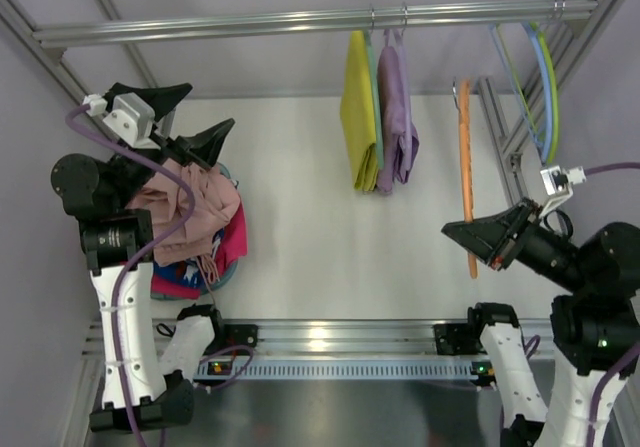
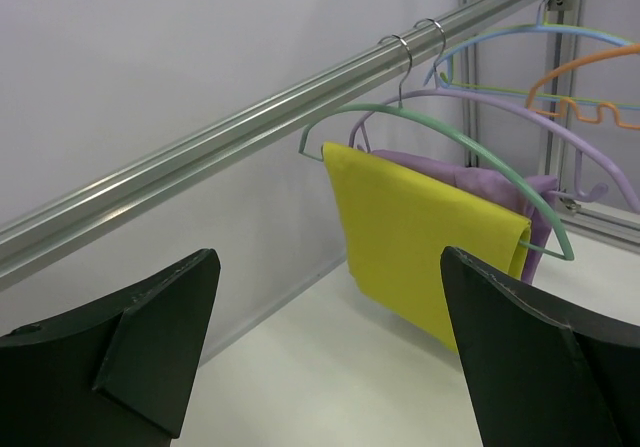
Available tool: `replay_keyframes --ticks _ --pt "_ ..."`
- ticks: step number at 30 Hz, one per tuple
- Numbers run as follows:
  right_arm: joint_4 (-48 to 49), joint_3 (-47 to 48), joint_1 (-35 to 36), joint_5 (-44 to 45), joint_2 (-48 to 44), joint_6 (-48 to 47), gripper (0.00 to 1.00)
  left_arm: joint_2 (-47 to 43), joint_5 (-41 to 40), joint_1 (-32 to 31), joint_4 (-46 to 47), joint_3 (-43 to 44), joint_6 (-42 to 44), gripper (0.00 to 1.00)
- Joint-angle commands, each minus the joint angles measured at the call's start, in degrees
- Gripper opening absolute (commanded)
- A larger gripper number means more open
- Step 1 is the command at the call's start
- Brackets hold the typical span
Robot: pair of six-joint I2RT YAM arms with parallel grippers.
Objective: Remove the trousers from the hanger
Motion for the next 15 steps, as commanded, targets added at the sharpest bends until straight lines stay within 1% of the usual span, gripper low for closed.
replay_keyframes --ticks 1,3,4,5,6,8,10,14,15 --pt "14.59 0.29 -0.87 -1.99 7.32 7.51 0.0 -2.71 1.19 -0.23 2.88 -1.77 1.05 0.98" --pt "17.68 0.99 -0.87 -3.57 12.5 9.73 0.0 -3.68 1.1 -0.14 2.88 -2.48 1.49 0.98" --pt "18.91 2.83 -0.87 -5.23 14.52 11.39 0.0 -4.2 1.19 -0.14 2.88 -3.35 1.75 0.98" --pt "19.1 4.15 -0.87 -6.3 16.71 12.02 0.0 -5.17 1.19 -0.14 2.88 -3.71 1.93 0.98" --pt "19.1 5.73 -0.87 -7.35 21.09 12.72 0.0 -5.61 1.54 -0.23 2.88 -4.14 2.1 0.98" --pt "17.79 11.7 -0.96 -9.2 26.9 13.34 0.0 -6.75 1.37 -0.14 2.62 -5.11 2.19 0.98" --pt "16.99 17.05 -1.4 -9.91 29.56 14.65 0.0 -7.28 1.02 -0.14 2.18 -5.55 2.54 0.98" --pt "20.85 20.42 -6.13 -11.75 32.46 20.1 0.0 -8.77 0.93 -0.14 1.66 -7.05 3.68 0.98" --pt "19.55 22.16 -7.02 -11.84 32.9 20.2 0.0 -8.87 0.84 -0.14 1.48 -7.22 3.78 0.98"
